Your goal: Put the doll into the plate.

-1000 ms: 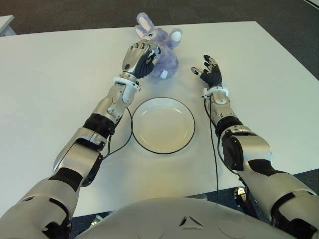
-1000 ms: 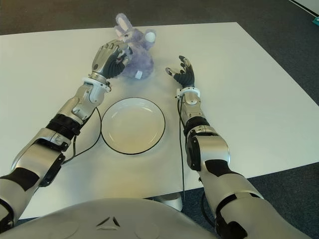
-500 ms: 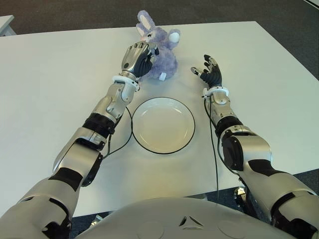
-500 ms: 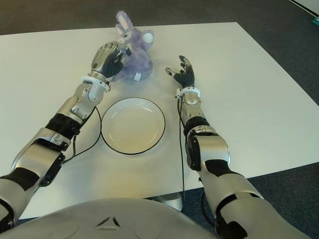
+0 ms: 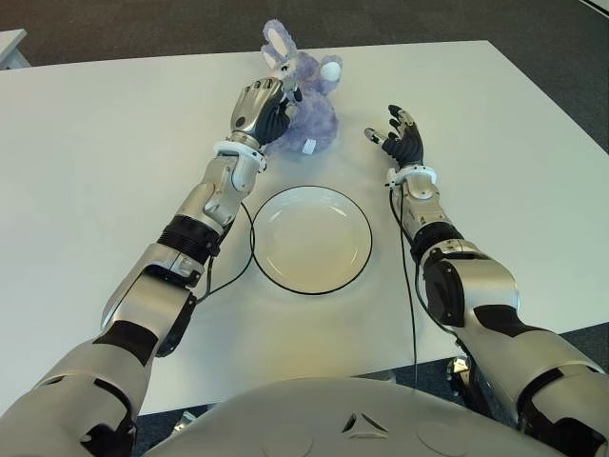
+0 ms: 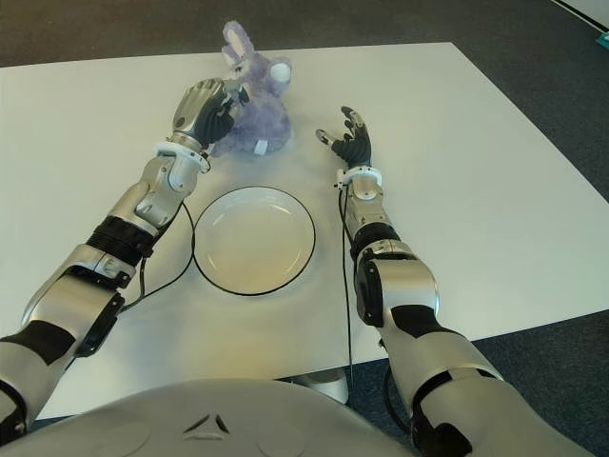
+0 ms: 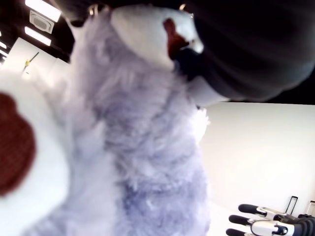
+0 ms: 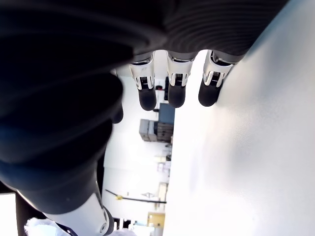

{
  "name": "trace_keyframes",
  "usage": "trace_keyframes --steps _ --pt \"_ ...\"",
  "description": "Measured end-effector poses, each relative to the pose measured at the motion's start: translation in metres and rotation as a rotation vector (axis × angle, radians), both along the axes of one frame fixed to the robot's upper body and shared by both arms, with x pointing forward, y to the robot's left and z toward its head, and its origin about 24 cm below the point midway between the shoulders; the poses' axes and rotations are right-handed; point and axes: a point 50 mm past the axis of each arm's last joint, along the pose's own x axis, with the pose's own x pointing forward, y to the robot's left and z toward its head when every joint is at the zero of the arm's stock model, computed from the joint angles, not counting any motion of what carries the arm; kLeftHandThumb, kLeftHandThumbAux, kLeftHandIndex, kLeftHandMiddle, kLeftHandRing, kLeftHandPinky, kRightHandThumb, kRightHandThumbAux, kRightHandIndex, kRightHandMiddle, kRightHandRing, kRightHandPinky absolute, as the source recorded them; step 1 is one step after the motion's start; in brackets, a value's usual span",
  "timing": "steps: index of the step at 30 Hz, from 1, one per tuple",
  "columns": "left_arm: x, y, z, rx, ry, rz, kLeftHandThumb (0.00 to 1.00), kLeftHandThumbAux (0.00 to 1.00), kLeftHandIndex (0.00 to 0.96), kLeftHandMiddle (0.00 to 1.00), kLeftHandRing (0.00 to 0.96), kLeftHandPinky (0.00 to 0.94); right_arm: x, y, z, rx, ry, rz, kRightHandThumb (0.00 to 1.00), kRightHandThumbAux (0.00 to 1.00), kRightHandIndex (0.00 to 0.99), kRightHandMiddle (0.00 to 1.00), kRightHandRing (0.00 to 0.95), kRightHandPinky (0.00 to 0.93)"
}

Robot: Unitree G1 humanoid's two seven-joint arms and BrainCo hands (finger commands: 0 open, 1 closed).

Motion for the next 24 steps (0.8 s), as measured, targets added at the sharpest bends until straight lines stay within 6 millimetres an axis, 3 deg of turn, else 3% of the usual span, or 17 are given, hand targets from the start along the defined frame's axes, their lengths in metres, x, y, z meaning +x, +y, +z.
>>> trace_keyframes --steps 17,24 --pt "0.0008 0.0015 -0.0002 0.015 0.001 0.039 0.849 0.665 0.395 0.539 0.8 0.77 0.0 -0.0001 0.0 0.003 0.0 -0.001 0.307 0.846 0.127 0.027 0.0 0.024" --pt "0.0006 0.0004 0.0002 0.001 0.002 0.038 0.848 0.666 0.394 0.537 0.796 0.743 0.0 -0.0003 0.0 0.008 0.0 -0.004 0.318 0.843 0.11 0.022 0.0 0.024"
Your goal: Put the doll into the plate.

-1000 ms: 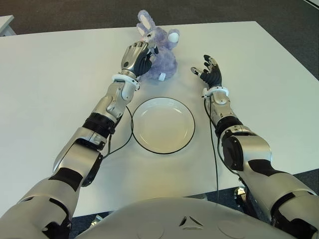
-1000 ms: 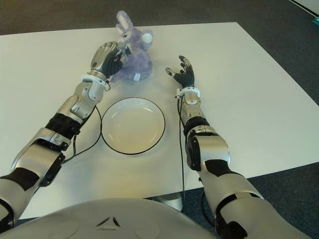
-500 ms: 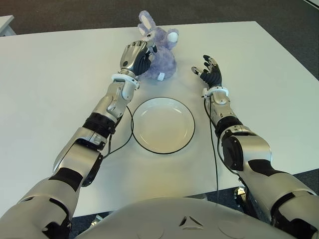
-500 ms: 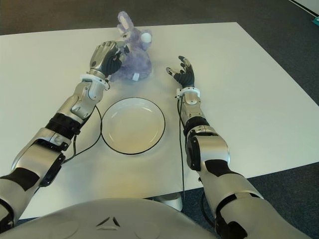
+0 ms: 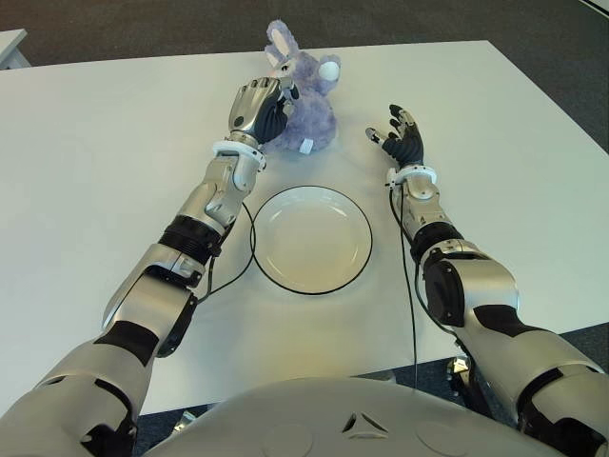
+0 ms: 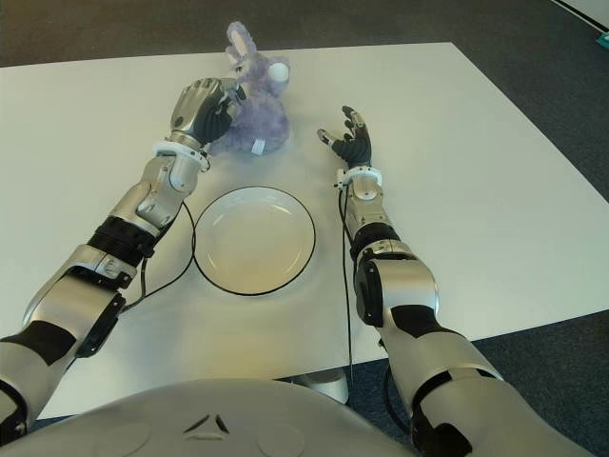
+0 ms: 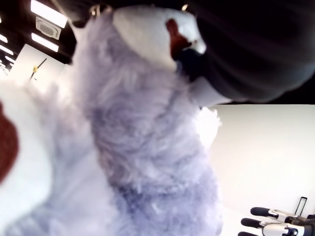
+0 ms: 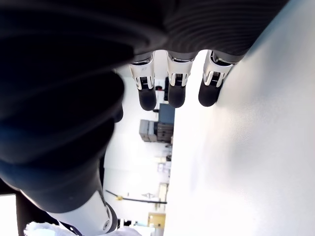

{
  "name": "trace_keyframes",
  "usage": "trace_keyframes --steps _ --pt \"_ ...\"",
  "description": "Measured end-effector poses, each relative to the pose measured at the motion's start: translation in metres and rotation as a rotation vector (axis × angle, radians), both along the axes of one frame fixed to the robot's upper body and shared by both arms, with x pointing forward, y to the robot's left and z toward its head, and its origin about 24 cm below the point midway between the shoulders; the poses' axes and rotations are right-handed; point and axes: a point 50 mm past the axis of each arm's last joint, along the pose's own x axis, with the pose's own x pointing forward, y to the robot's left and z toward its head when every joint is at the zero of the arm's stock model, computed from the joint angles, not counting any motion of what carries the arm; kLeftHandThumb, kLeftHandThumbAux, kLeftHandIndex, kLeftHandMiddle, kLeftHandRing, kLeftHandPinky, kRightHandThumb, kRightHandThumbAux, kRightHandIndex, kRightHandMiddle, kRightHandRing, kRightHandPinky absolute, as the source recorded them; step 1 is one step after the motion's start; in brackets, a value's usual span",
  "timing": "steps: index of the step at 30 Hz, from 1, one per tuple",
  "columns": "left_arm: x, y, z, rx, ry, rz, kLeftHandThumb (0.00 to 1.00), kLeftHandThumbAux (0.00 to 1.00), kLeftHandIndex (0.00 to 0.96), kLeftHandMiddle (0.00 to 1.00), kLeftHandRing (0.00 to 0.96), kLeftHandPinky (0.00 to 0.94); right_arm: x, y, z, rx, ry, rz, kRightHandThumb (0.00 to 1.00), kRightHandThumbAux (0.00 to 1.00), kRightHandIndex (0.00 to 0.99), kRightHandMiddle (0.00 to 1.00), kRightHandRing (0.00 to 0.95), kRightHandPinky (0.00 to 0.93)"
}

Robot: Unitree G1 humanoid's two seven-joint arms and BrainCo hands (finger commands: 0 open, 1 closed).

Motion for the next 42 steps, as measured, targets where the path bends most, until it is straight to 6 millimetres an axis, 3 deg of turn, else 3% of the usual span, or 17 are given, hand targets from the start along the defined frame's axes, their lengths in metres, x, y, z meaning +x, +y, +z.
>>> trace_keyframes --steps 42 --pt "-0.0041 0.0004 0.008 -0.025 -0.09 0.011 0.85 0.666 0.399 0.529 0.803 0.784 0.0001 0.0009 0.0 0.007 -0.001 -0.002 0.309 0.845 0.151 0.036 0.0 0.024"
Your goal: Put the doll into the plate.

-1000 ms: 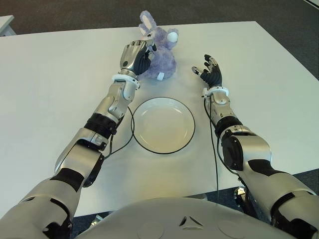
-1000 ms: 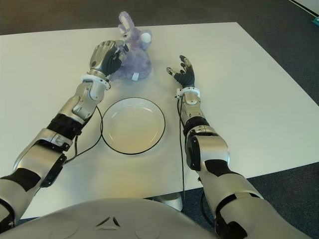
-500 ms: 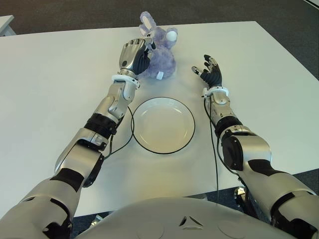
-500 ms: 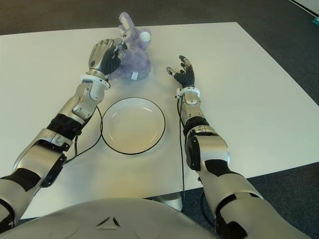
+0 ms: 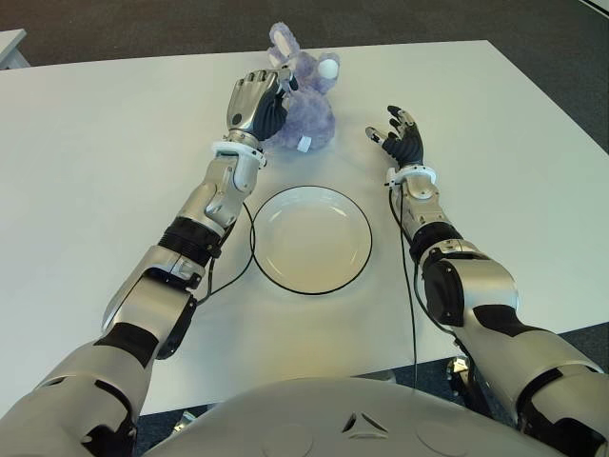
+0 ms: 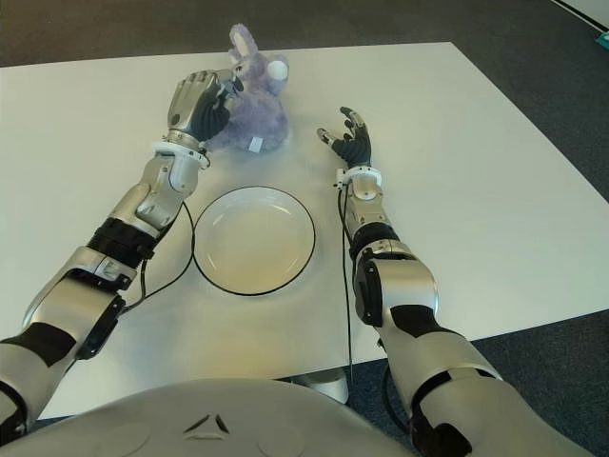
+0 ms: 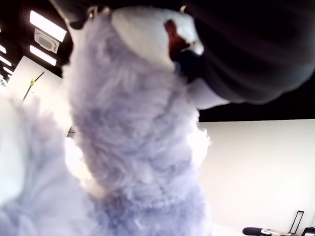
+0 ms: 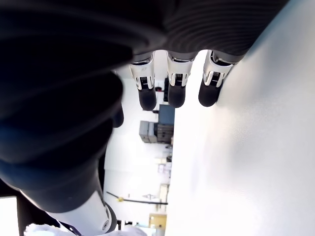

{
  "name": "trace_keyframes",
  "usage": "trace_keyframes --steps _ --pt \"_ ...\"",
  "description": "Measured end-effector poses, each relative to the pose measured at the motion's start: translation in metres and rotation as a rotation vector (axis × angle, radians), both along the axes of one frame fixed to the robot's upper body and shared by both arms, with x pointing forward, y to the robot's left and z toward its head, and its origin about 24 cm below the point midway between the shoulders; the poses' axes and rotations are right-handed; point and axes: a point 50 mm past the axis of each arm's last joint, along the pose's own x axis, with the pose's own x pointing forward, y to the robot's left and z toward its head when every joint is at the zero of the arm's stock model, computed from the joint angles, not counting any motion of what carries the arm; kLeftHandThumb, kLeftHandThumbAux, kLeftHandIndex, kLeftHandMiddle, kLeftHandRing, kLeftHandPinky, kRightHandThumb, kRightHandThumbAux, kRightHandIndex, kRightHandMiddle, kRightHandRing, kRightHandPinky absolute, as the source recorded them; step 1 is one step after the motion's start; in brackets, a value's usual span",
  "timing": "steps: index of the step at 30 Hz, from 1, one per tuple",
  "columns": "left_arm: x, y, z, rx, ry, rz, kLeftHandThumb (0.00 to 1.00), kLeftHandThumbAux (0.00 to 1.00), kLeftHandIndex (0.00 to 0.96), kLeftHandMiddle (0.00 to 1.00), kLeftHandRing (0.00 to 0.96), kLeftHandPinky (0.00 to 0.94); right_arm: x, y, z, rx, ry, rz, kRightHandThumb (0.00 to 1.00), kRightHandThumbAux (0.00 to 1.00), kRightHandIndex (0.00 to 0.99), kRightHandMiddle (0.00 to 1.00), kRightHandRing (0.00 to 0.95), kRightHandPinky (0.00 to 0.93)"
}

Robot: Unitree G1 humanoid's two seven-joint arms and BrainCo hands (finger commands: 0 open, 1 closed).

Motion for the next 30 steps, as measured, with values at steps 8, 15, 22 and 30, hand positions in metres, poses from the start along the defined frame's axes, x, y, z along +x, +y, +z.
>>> trace_keyframes --steps 8,15,22,30 --pt "-0.002 0.002 0.005 -0.002 -0.025 -0.005 0.849 0.667 0.397 0.531 0.803 0.764 0.0 0.0 0.0 0.0 0.0 0.0 0.318 0.844 0.158 0.035 0.0 0.02" --pt "-0.005 0.003 0.008 -0.005 -0.042 -0.008 0.849 0.668 0.397 0.531 0.803 0.755 0.0 0.0 0.0 0.001 0.0 0.001 0.325 0.843 0.159 0.037 0.0 0.024" --pt "-0.01 0.003 0.014 -0.006 -0.076 -0.012 0.85 0.667 0.397 0.534 0.808 0.792 0.0 0.0 0.0 0.0 0.0 0.001 0.323 0.842 0.149 0.034 0.0 0.036" --pt "-0.014 0.004 0.027 -0.018 -0.126 -0.023 0.851 0.666 0.398 0.54 0.812 0.81 0.0 0.001 0.0 -0.001 0.0 0.002 0.316 0.84 0.147 0.035 0.0 0.033"
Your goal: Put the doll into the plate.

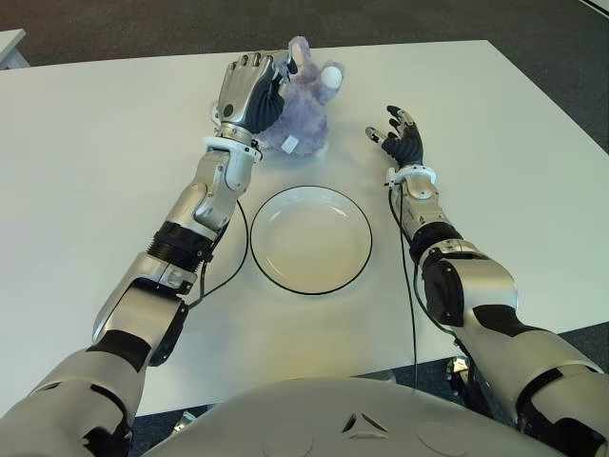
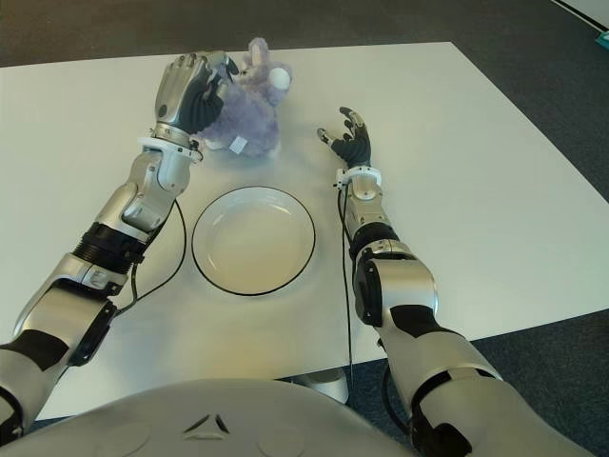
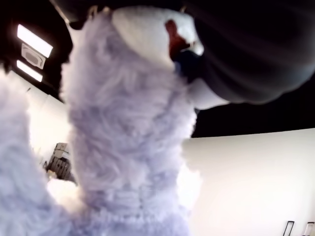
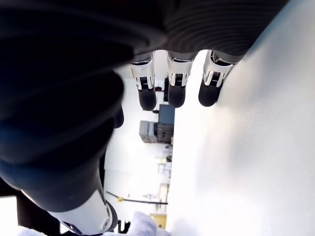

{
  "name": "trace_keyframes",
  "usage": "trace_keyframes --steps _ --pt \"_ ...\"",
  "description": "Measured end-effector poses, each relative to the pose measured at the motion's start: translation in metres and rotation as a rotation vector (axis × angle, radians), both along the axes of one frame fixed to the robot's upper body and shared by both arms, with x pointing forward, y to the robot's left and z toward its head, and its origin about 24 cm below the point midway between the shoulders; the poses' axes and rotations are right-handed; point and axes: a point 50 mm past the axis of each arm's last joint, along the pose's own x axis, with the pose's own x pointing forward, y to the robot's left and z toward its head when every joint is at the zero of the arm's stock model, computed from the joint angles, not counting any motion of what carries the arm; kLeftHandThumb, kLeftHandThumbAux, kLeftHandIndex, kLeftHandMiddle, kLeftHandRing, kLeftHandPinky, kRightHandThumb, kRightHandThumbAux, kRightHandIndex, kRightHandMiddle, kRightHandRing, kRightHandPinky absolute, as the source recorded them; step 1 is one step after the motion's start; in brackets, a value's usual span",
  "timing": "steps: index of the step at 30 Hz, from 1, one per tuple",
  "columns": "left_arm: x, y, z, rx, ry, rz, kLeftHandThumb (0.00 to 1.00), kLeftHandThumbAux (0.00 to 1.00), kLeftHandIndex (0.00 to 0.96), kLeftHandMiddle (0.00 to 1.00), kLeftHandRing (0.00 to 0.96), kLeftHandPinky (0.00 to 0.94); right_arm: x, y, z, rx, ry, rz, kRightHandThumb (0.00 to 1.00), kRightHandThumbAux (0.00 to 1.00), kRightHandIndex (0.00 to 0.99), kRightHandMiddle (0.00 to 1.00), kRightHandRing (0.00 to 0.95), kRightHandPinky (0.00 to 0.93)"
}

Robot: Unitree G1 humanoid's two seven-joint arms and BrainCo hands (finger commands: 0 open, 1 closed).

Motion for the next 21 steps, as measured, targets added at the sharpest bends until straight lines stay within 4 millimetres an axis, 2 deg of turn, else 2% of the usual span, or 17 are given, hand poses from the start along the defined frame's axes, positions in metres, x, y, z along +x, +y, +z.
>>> trace_keyframes --steps 17,21 --pt "-0.005 -0.001 0.014 -0.003 -0.061 -0.036 0.851 0.666 0.399 0.54 0.813 0.782 0.0 0.0 0.0 0.001 0.0 0.0 0.321 0.836 0.142 0.037 0.0 0.032" --pt "-0.006 0.0 0.016 0.005 -0.074 -0.036 0.851 0.666 0.399 0.54 0.816 0.8 0.0 0.0 0.0 0.0 0.0 0.0 0.318 0.836 0.145 0.036 0.0 0.018"
